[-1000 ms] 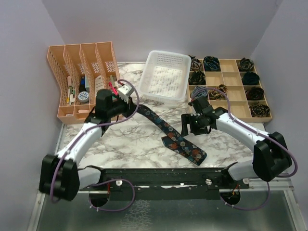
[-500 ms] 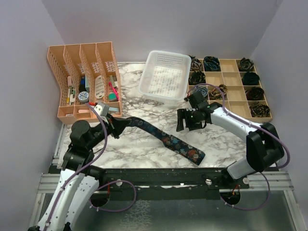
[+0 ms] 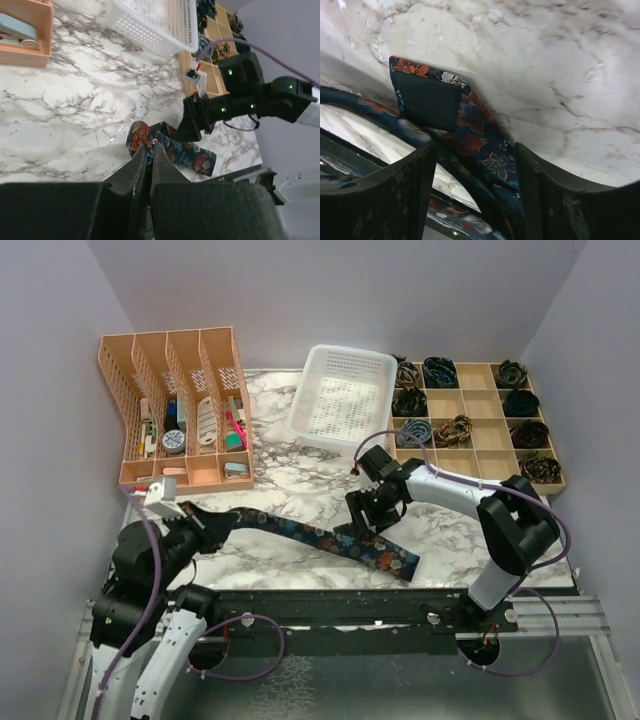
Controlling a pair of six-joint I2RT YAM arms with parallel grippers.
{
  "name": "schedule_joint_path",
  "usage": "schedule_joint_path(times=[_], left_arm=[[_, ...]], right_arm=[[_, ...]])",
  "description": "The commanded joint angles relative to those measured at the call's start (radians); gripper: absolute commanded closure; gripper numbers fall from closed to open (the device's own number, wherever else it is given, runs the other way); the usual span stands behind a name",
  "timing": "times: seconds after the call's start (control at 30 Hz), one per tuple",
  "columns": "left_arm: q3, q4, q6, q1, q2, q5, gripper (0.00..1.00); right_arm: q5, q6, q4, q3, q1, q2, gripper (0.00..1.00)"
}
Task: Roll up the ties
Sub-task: Flatten out the tie at the center of the board.
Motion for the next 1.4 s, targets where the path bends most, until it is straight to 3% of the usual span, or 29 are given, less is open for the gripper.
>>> schedule_joint_path(times=[0.0, 0.23, 0.5, 0.6, 0.67, 0.83, 1.03, 1.2, 1.37], left_arm=[[0.091, -0.263, -0.106, 0.0, -0.044, -0.216, 1.0], [0.032, -0.243, -0.052, 0.0, 0.056, -0.114, 1.0], [-0.022, -0.194, -0.027, 0.0, 0.053, -0.069, 1.0], [-0.035, -0.182, -0.018, 0.0, 0.05, -0.062, 1.0], [-0.046, -0.163, -0.005, 0.0, 0.052, -0.051, 1.0], [-0.087, -0.014, 0.041, 0.0, 0.072, 0.025, 1.0], [-0.06, 0.251, 0.164, 0.0, 0.194, 0.11, 1.0], [0.024, 0.502, 0.283, 0.0, 0.357, 0.257, 1.0], [0.07, 0.694, 0.328, 0.0, 0.466, 0.423, 1.0]], right_arm=[[0.04, -0.01, -0.022, -0.025, 0.032, 0.006, 0.32], [0.095, -0.021, -0.035, -0.015, 0.063, 0.036, 0.32], [0.152, 0.022, -0.052, -0.002, 0.134, 0.085, 0.34], [0.187, 0.033, -0.037, -0.009, 0.139, 0.087, 0.53], [0.217, 0.043, -0.031, 0.0, 0.139, 0.091, 0.6], [0.342, 0.087, -0.007, 0.048, 0.139, 0.062, 0.99], [0.635, 0.22, -0.09, 0.091, 0.074, -0.077, 1.0], [0.651, 0.329, -0.084, -0.033, -0.103, -0.349, 1.0], [0.761, 0.48, -0.128, -0.175, -0.143, -0.581, 0.96]])
